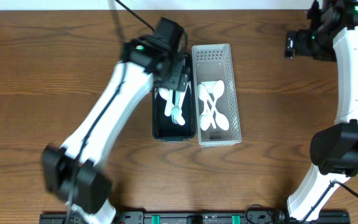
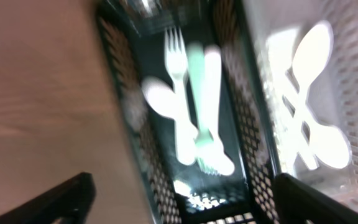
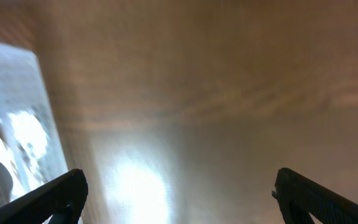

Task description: Pack container

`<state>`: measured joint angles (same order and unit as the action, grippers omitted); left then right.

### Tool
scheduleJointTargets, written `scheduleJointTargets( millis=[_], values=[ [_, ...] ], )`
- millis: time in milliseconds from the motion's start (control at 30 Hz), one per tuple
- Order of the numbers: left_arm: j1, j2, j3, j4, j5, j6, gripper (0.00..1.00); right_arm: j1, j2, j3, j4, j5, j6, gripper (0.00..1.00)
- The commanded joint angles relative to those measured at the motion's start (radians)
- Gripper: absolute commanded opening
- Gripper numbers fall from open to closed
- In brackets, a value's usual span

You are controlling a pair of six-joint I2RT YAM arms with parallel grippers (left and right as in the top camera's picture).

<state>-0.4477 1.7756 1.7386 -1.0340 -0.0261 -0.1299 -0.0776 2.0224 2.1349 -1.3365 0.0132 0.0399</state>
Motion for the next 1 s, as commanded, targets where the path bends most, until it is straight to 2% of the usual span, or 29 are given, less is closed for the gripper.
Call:
scheduleJointTargets(
  millis=[0,133,300,400,533,667,733,867,967],
  values=[
    [0.063,-0.100,0.022,0.010,-0.146,0.025,0.98,0.087,0.009,-0.002,0.099,-0.033,-0.007,0.99],
    [0.208,-0.130,0.021,0.056,-0.142,0.024,0.98,0.183,0.017,-0.006,0.354,-0.026,-0.008,0.99],
    [0.377,-0.100,0.010,0.216,-0.143,0.023,0.98,0.251,0.090,-0.006,0.723,0.025,-0.012,0.99],
    [0.439,-0.084,0.010,0.309,-0.143,0.021,0.98,0.255,0.137,-0.006,0.845,0.024,-0.019,0.99],
    [0.499,-0.057,0.009,0.384,-0.143,0.023,0.98,0.224,0.157,-0.006,0.799,0.042,-0.044,0.99],
    [0.515,-0.056,-0.014,0.325,-0.142,0.037,0.98,0.169,0.146,-0.009,0.653,0.043,-0.043,0.99],
    [0.515,-0.061,-0.047,0.306,-0.142,0.036,0.98,0.132,0.131,-0.051,0.644,0.043,-0.010,0.99],
    [0.514,-0.125,-0.196,0.387,-0.140,0.037,0.98,0.061,0.023,-0.298,0.747,0.039,-0.007,0.99],
    [0.515,-0.217,-0.360,0.502,-0.140,0.068,0.98,0.022,-0.132,-0.591,0.921,0.039,-0.018,0.99]
  ],
)
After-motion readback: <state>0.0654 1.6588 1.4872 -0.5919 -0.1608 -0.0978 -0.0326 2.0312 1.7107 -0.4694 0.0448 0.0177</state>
